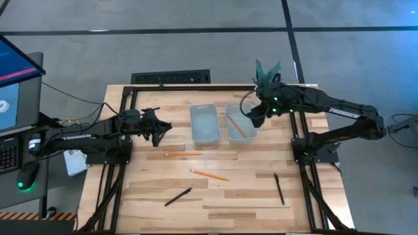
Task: Sort pens & pencils
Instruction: Put the right black pen into the left gray bin
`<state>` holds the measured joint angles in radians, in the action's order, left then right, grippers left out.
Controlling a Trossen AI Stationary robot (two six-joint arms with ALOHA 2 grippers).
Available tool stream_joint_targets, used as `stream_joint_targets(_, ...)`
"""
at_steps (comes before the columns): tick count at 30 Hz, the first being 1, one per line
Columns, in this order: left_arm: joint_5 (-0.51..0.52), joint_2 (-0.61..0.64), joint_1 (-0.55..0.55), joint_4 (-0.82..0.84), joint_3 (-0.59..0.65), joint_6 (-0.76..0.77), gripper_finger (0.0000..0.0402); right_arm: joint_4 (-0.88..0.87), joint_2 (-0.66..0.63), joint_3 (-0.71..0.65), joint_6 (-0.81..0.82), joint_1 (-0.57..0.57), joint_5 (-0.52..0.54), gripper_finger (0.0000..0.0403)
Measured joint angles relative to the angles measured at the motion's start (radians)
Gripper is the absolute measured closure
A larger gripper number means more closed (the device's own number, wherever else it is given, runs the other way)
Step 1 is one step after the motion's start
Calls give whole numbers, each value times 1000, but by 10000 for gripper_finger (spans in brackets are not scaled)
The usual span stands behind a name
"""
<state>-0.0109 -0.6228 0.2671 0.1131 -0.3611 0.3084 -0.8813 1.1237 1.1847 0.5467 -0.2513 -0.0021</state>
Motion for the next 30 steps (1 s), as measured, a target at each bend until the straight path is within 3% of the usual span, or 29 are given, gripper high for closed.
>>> stream_joint_targets(12, 0, 0, 0, 0, 0, 1, 340, -65, -16, 0, 4, 123, 2, 200)
stream_joint_targets(20, 0, 0, 0, 1, 0, 3, 340, -85, -4, 0, 7, 172, 2, 224)
stream_joint_targets(30, 0, 0, 0, 2, 0, 3, 340, -219, -5, -33, 186, 247, 5, 269)
